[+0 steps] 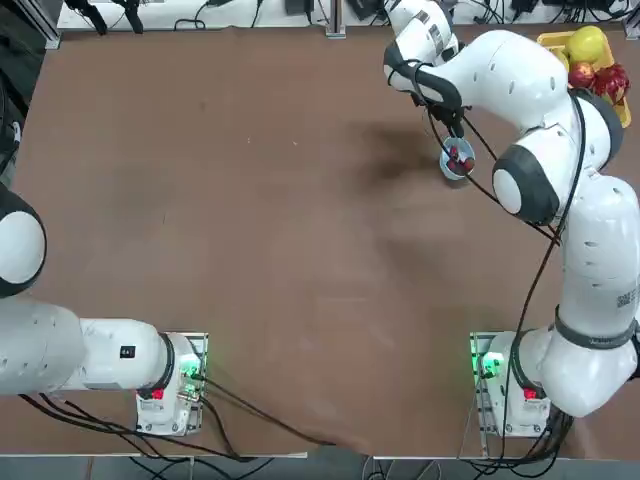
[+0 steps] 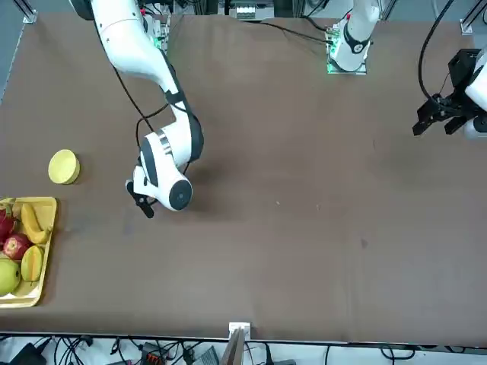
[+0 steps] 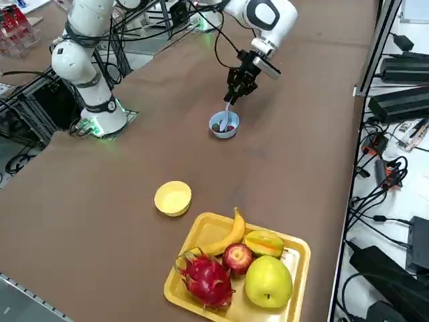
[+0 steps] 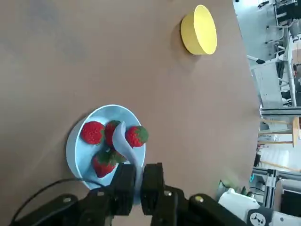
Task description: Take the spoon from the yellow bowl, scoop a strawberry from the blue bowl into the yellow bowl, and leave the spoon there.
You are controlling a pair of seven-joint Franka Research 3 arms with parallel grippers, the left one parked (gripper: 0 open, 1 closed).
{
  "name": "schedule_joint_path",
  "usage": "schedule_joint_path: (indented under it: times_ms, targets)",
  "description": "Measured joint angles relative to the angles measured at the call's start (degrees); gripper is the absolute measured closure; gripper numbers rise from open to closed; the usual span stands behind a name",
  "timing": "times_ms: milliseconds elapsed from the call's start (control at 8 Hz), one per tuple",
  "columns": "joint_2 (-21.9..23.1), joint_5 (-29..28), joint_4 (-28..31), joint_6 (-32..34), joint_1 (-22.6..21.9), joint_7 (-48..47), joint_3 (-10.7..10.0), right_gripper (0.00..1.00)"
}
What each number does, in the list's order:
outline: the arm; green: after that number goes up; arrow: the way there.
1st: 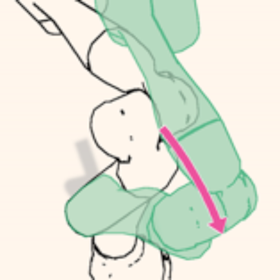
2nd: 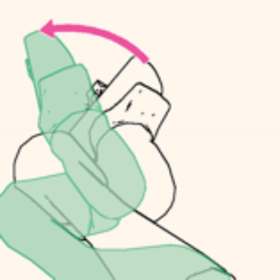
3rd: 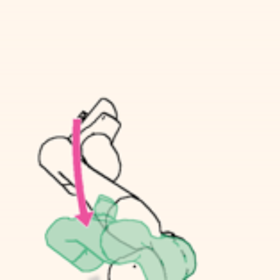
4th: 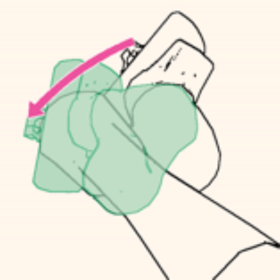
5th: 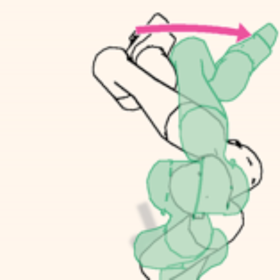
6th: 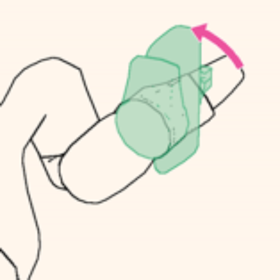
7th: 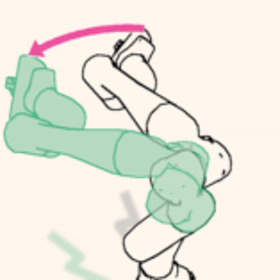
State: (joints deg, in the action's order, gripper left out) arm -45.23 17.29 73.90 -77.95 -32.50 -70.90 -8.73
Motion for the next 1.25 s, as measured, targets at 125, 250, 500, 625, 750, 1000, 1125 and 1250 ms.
schedule_joint_path:
  times_ms: [125, 250, 500, 625, 750, 1000, 1125, 1250]
  targets:
    - [0.00, 0.00, 0.00, 0.07, 0.00, 0.66, 0.06, 0.88]
    - [-0.01, 0.00, 0.00, 0.18, 0.00, 1.15, 0.16, 0.88]
    - [-0.02, 0.00, -0.11, 0.37, 0.00, 1.43, 0.20, 0.88]
    - [-0.03, -0.04, -0.31, 0.37, 0.02, 1.46, 0.21, 0.88]
    - [-0.04, -0.19, -0.48, 0.37, 0.04, 1.49, 0.21, 0.88]
    - [-0.03, -0.31, -0.60, 0.37, 0.04, 1.51, 0.21, 0.88]
    - [-0.04, -0.32, -0.60, 0.38, 0.04, 1.52, 0.22, 0.88]
    - [-0.04, -0.35, -0.60, 0.51, 0.05, 1.52, 0.23, 0.88]
